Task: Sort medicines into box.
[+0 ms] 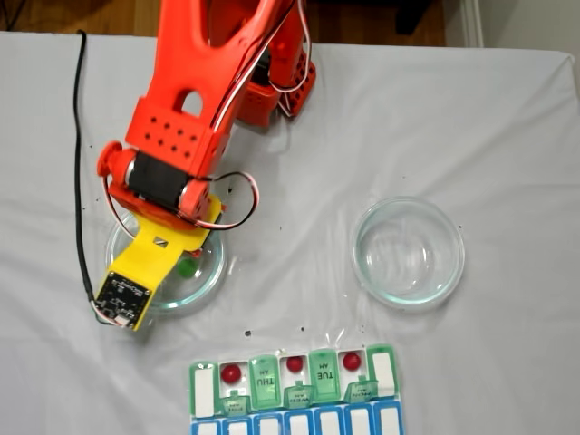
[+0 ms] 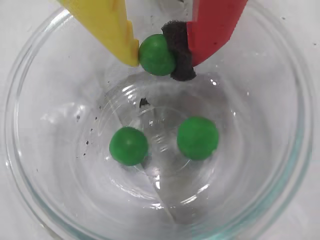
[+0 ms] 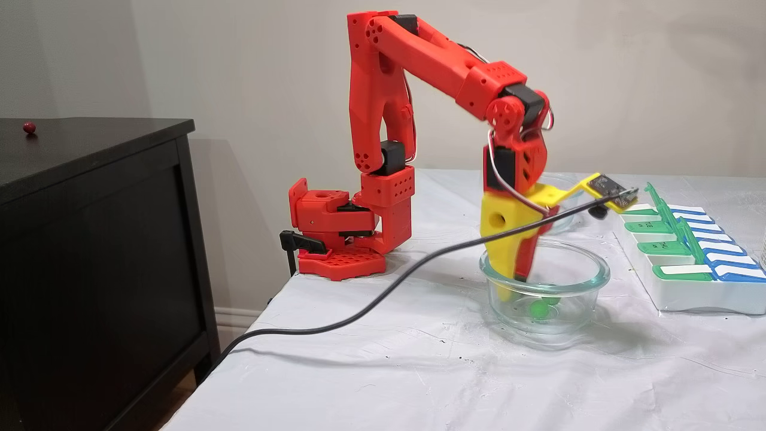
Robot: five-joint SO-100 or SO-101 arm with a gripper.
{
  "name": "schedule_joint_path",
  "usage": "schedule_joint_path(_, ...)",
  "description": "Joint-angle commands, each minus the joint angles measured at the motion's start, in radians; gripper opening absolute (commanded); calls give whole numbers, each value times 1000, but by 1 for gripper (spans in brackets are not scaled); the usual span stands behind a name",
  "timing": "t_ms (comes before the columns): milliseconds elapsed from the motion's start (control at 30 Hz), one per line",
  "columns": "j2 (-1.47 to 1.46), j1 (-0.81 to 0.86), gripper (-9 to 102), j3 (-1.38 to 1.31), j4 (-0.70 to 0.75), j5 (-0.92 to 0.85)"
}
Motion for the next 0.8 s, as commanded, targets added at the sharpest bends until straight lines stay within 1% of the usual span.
schedule_joint_path(0,187,-78,0,-233,97,92)
schedule_joint_path(100,212,-150,0,-342,103,236)
schedule_joint_path(167,221,-221,0,-377,32,434)
schedule_joint_path(200,224,-245,0,-379,8,489)
schedule_joint_path(233,229,-284,0,-377,-29,584)
schedule_joint_path(333,225,-407,0,-348,-80,782)
schedule_joint_path(467,187,-578,0,-264,-172,1008)
schedule_joint_path(500,163,-604,0,-261,-170,1058)
schedule_joint_path(600,86,-663,0,-262,-209,1124)
schedule_joint_path(767,-46,-667,0,-267,-380,1201)
